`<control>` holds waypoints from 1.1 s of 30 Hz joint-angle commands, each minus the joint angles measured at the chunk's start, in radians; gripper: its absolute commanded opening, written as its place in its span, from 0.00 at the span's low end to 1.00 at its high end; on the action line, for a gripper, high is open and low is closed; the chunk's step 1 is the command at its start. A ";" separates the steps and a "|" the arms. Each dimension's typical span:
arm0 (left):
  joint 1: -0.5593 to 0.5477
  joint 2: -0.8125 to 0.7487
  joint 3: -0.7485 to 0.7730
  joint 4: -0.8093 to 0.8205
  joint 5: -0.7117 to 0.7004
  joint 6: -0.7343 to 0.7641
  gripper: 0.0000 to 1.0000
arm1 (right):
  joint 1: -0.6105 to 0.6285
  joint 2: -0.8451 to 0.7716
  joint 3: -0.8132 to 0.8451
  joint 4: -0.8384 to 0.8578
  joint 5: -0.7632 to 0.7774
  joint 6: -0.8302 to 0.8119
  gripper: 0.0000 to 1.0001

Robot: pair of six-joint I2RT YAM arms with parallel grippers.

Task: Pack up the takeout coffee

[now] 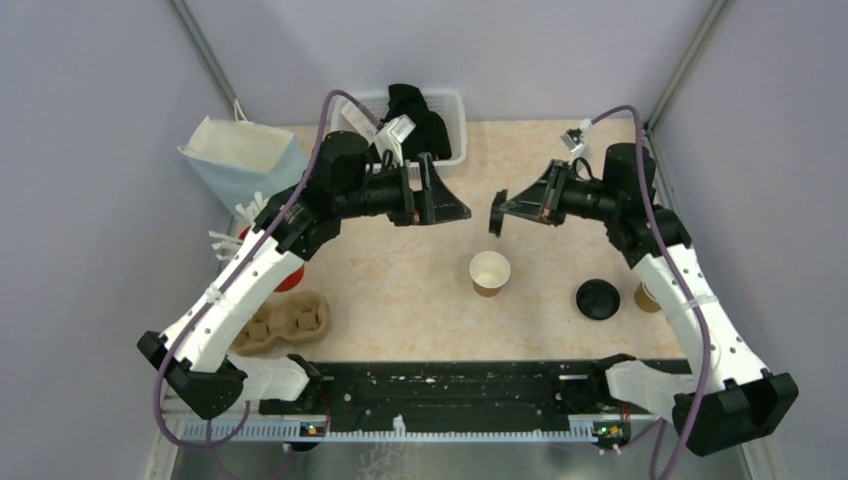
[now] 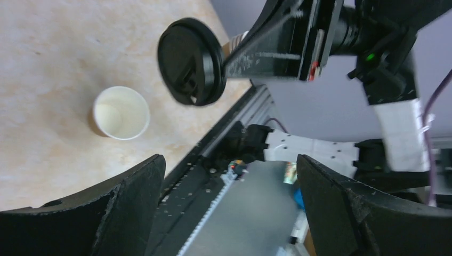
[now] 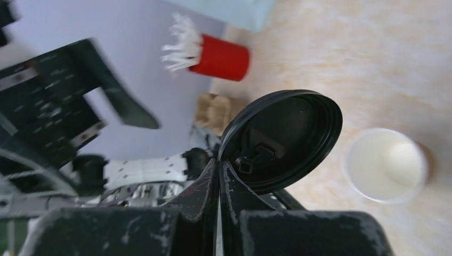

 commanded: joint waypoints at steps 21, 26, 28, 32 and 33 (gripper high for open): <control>0.061 -0.084 -0.373 0.569 0.218 -0.677 0.98 | 0.188 -0.140 -0.197 0.727 -0.107 0.420 0.00; 0.067 -0.082 -0.378 0.635 0.239 -0.699 0.99 | 0.188 -0.148 -0.217 0.738 -0.106 0.421 0.00; 0.071 -0.087 -0.379 0.639 0.244 -0.700 0.98 | 0.188 -0.148 -0.226 0.754 -0.105 0.428 0.00; 0.077 -0.086 -0.398 0.704 0.279 -0.730 0.98 | 0.188 -0.145 -0.231 0.780 -0.109 0.441 0.00; 0.079 -0.086 -0.397 0.704 0.284 -0.732 0.98 | 0.188 -0.143 -0.231 0.788 -0.115 0.445 0.00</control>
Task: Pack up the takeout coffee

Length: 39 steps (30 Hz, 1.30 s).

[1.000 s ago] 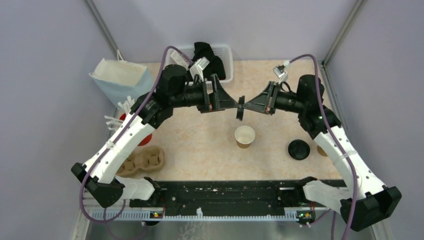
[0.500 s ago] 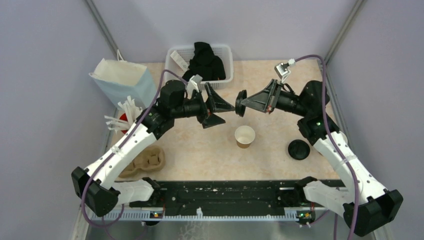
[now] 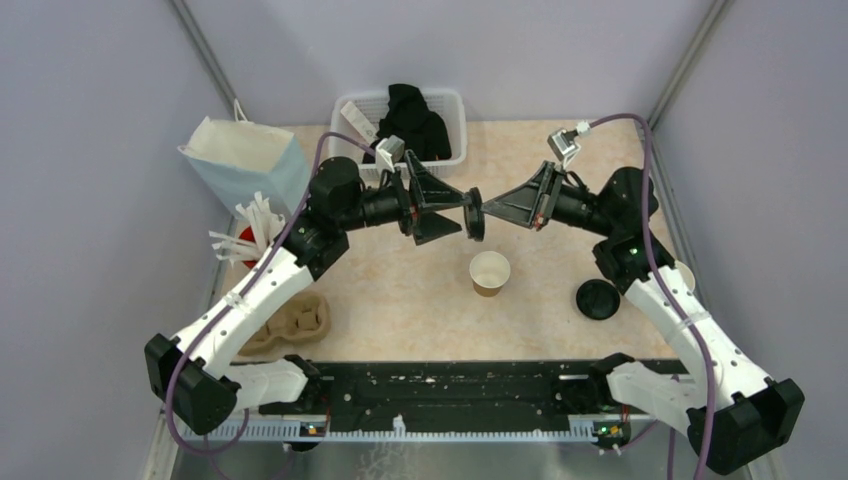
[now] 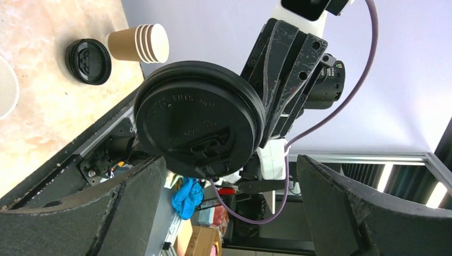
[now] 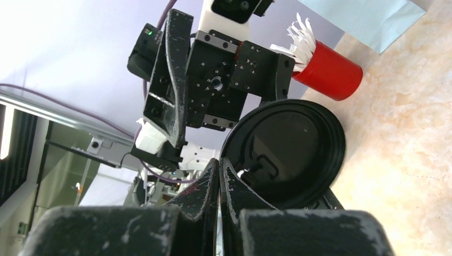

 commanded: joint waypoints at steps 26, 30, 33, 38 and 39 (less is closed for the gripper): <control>0.097 -0.006 -0.092 -0.064 -0.023 0.114 0.98 | 0.006 0.129 -0.031 -0.192 0.160 -0.124 0.00; 0.132 0.001 -0.080 -0.228 -0.044 0.304 0.98 | 0.004 0.171 0.116 -0.620 0.308 -0.395 0.00; 0.131 0.014 -0.116 -0.284 -0.020 0.404 0.95 | 0.000 0.176 0.152 -0.856 0.449 -0.557 0.13; 0.124 0.071 -0.151 -0.417 0.035 0.529 0.95 | 0.022 0.183 0.068 -1.141 0.596 -0.705 0.50; 0.117 0.077 -0.165 -0.422 0.040 0.538 0.95 | 0.030 0.160 0.025 -1.140 0.597 -0.697 0.55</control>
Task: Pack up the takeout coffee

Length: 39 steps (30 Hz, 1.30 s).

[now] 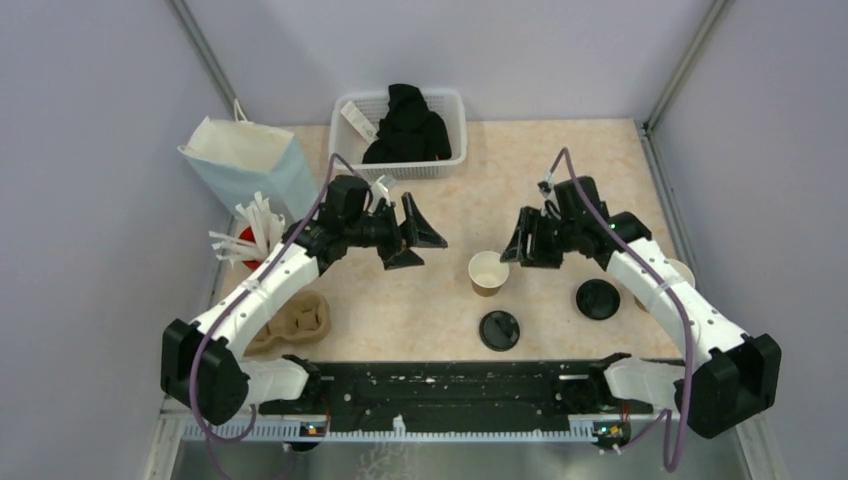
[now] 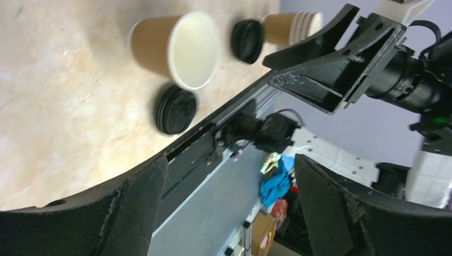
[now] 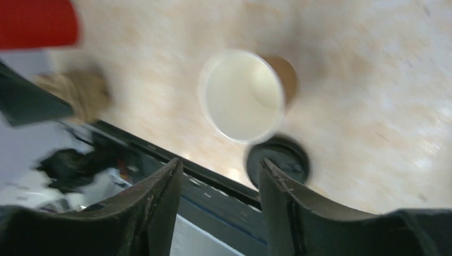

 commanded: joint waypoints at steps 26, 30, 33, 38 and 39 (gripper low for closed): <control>-0.018 -0.026 -0.052 -0.139 -0.001 0.150 0.98 | 0.568 0.291 -0.217 0.054 0.511 -0.055 0.98; -0.018 -0.028 -0.049 -0.142 -0.004 0.151 0.99 | 0.568 0.291 -0.222 0.056 0.526 -0.053 0.95; -0.018 -0.028 -0.048 -0.142 -0.004 0.150 0.98 | 0.569 0.291 -0.226 0.052 0.529 -0.053 0.91; -0.019 -0.031 -0.051 -0.139 -0.002 0.146 0.99 | 0.571 0.295 -0.234 0.052 0.527 -0.053 0.88; -0.019 -0.031 -0.053 -0.139 -0.001 0.145 0.98 | 0.571 0.294 -0.234 0.052 0.525 -0.052 0.88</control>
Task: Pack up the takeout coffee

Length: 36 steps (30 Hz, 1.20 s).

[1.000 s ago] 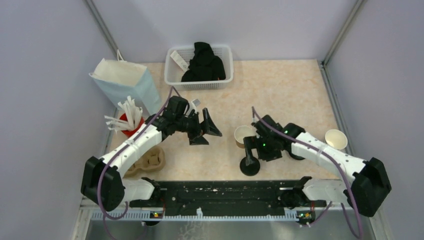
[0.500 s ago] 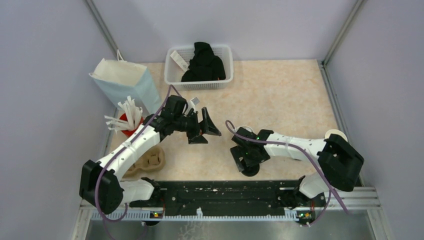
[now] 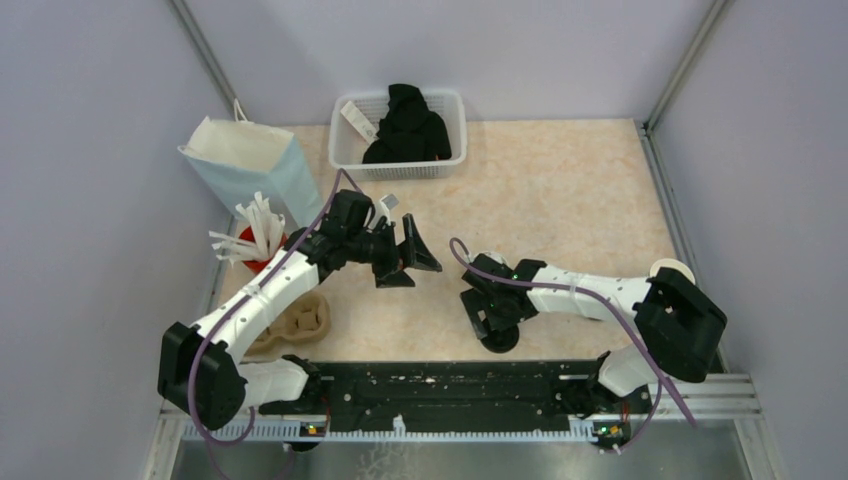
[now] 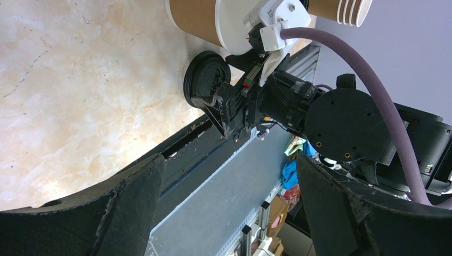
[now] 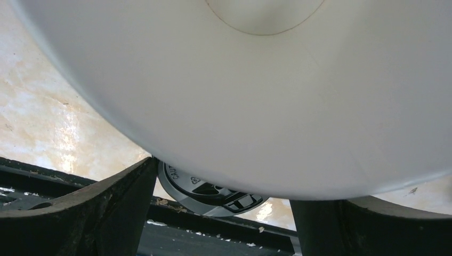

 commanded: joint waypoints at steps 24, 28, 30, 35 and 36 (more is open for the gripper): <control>-0.002 -0.040 0.014 0.035 0.018 -0.008 0.98 | 0.042 0.000 0.014 -0.017 0.031 0.034 0.85; -0.002 -0.042 0.009 0.039 0.020 -0.009 0.98 | 0.046 -0.005 0.001 -0.014 0.025 0.043 0.85; -0.002 -0.041 0.009 0.038 0.021 -0.008 0.98 | 0.046 -0.006 -0.004 -0.011 0.025 0.046 0.85; -0.002 -0.042 0.009 0.041 0.023 -0.008 0.98 | 0.047 0.004 0.016 -0.023 0.039 0.046 0.79; -0.002 -0.042 0.009 0.041 0.023 -0.008 0.98 | 0.047 0.003 0.020 -0.029 0.044 0.047 0.78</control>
